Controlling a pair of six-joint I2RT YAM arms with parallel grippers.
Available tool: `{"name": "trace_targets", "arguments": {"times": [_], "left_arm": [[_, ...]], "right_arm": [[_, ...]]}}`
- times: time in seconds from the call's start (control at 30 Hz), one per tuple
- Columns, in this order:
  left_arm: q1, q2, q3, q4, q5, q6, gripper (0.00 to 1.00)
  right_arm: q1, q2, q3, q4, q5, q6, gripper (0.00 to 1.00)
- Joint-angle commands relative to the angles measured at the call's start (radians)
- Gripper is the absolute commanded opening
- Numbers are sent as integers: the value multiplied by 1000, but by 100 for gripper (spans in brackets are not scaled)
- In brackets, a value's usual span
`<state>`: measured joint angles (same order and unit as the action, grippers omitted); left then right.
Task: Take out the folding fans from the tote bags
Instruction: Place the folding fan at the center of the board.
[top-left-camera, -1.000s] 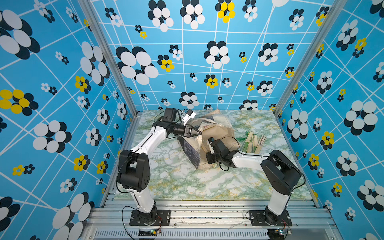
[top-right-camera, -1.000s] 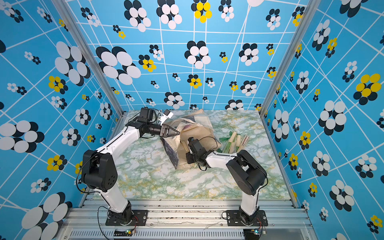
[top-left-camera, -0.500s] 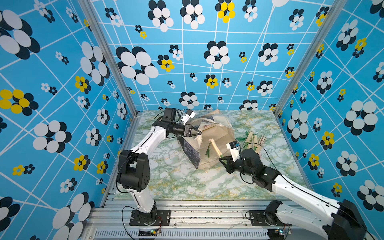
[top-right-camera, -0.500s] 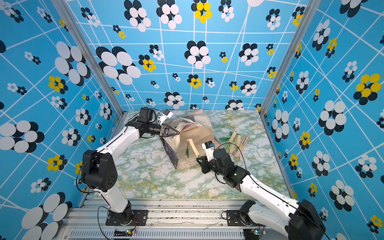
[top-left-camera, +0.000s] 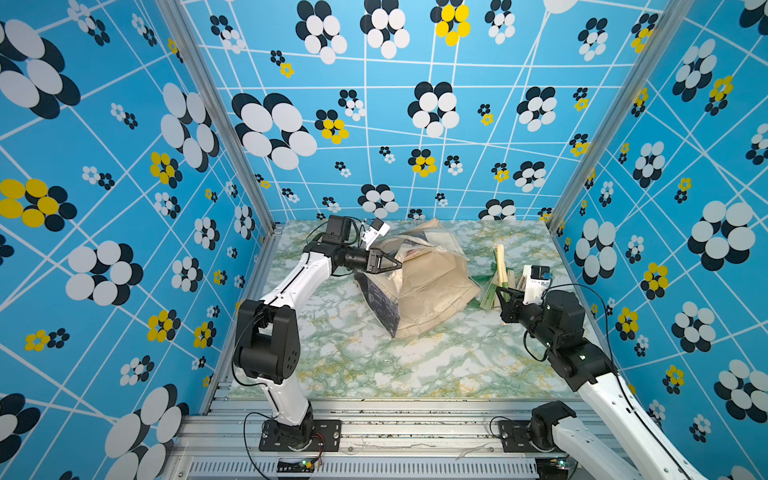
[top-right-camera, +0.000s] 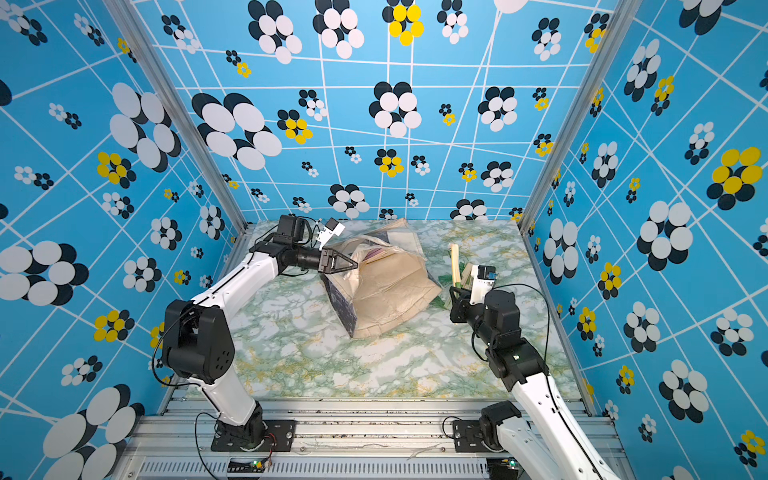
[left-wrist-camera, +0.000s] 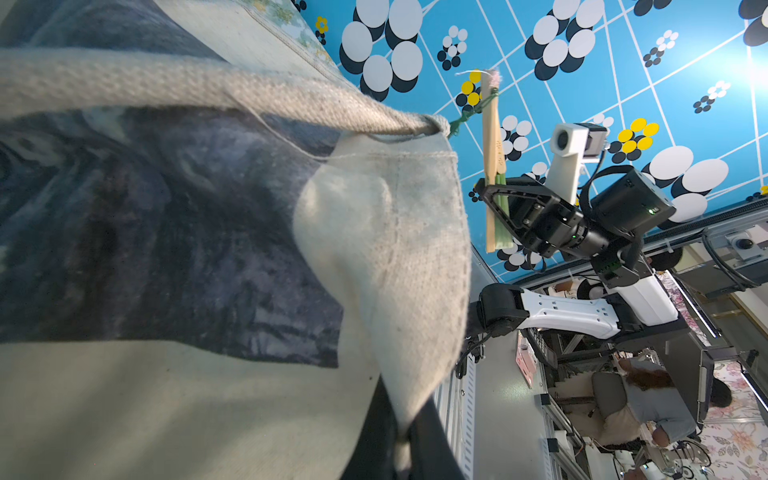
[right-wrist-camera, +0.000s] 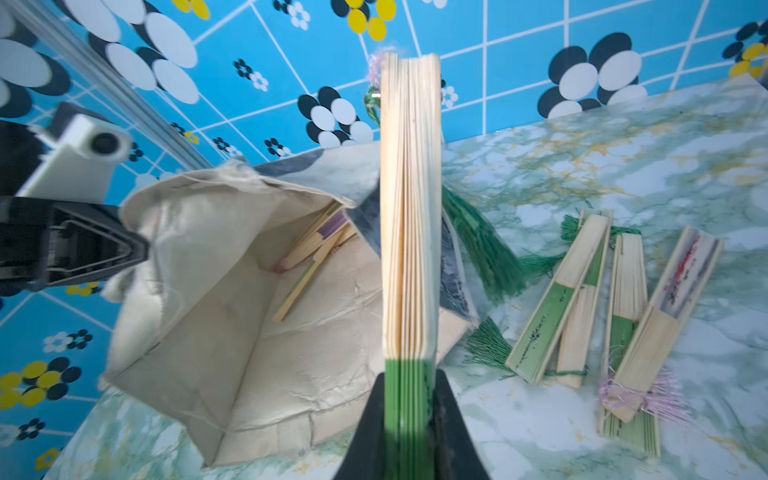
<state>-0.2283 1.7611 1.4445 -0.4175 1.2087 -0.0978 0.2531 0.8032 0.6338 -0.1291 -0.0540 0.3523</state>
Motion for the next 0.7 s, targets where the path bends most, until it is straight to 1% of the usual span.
{"name": "trace_targets", "arguments": {"times": [0.0,0.1,0.2,0.33,0.37,0.43,0.5,0.53,0.57,0.6,0.67], "left_arm": [[9,-35,4,13,37,-2,0],[7,-35,2,15,38,-5,0],[3,-40,-2,20,39,-5,0],[0,-46,-6,19,38,-6,0],[0,-48,-7,20,39,-6,0],[-3,-53,-8,17,36,-6,0],[-2,-57,-12,17,34,-6,0],[-4,-59,-13,17,32,-6,0],[-4,-60,-13,17,33,-6,0],[-5,-63,-15,17,31,-6,0],[-5,-66,-15,16,28,-6,0]], "right_arm": [[-52,119,17,120,18,1,11],[-94,252,10,275,7,25,10],[-117,403,33,383,1,31,10],[-129,587,102,415,43,29,10],[-162,639,125,411,45,33,11],[-176,727,172,385,48,38,11],[-179,816,226,347,51,31,15],[-185,851,256,319,40,45,18],[-193,886,286,295,-7,52,22],[-193,908,309,270,-5,55,25],[-196,925,322,236,31,95,37]]}}
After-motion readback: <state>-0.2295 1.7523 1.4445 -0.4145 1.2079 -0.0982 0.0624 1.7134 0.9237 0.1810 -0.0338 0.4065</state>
